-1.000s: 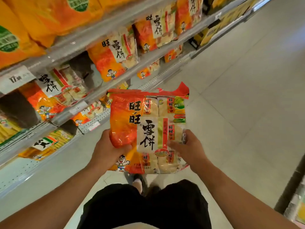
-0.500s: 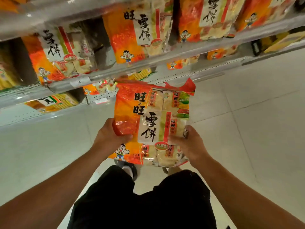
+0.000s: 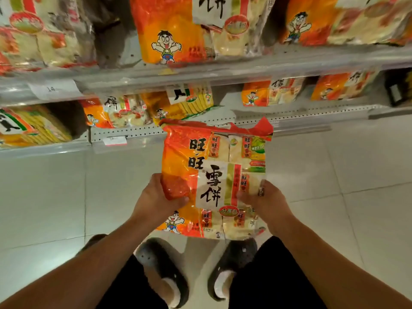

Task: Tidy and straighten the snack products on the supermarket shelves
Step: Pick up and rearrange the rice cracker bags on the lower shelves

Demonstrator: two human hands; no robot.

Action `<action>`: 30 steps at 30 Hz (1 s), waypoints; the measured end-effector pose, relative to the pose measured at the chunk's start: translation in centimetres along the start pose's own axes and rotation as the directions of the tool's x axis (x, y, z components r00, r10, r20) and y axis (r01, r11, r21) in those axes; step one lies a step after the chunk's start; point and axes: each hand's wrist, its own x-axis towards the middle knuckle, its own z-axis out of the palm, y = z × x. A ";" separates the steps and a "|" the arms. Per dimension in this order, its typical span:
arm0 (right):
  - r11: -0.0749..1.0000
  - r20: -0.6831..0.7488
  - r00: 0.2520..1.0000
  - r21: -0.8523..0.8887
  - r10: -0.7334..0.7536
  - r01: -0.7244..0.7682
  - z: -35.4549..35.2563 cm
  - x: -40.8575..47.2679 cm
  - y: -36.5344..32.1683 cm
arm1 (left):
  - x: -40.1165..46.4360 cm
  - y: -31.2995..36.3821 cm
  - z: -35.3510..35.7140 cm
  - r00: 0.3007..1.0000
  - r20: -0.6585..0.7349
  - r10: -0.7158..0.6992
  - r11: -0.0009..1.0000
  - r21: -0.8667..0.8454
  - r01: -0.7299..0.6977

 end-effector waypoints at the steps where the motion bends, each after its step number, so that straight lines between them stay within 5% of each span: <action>1: 1.000 -0.004 1.000 0.006 -0.022 0.022 0.0 2.0 0.6 | 1.7 -0.5 0.8 1.000 -0.004 0.012 1.000 -0.006 -0.012; 9: 0.969 0.111 0.963 0.074 -0.244 0.237 0.0 14.4 2.6 | 13.2 -3.8 3.2 0.995 -0.034 0.096 0.963 -0.249 -0.102; 12: 0.945 0.134 0.936 0.087 -0.325 0.316 -0.8 17.0 2.2 | 19.8 -3.3 1.7 0.987 -0.157 0.016 0.919 -0.386 -0.076; 17: 0.911 0.098 0.906 0.084 -0.411 0.404 -1.4 19.4 1.9 | 29.3 -0.6 -1.2 0.914 -0.406 0.009 0.919 -0.357 -0.168; 24: 0.937 0.054 0.938 0.089 -0.343 0.337 -1.3 18.9 2.6 | 31.8 2.0 -1.2 0.840 -0.515 -0.171 0.919 -0.392 -0.053; 30: 0.950 0.141 0.940 0.015 -0.311 0.312 -1.4 20.0 2.4 | 29.6 1.2 -1.5 0.889 -0.452 -0.079 0.851 -0.495 -0.176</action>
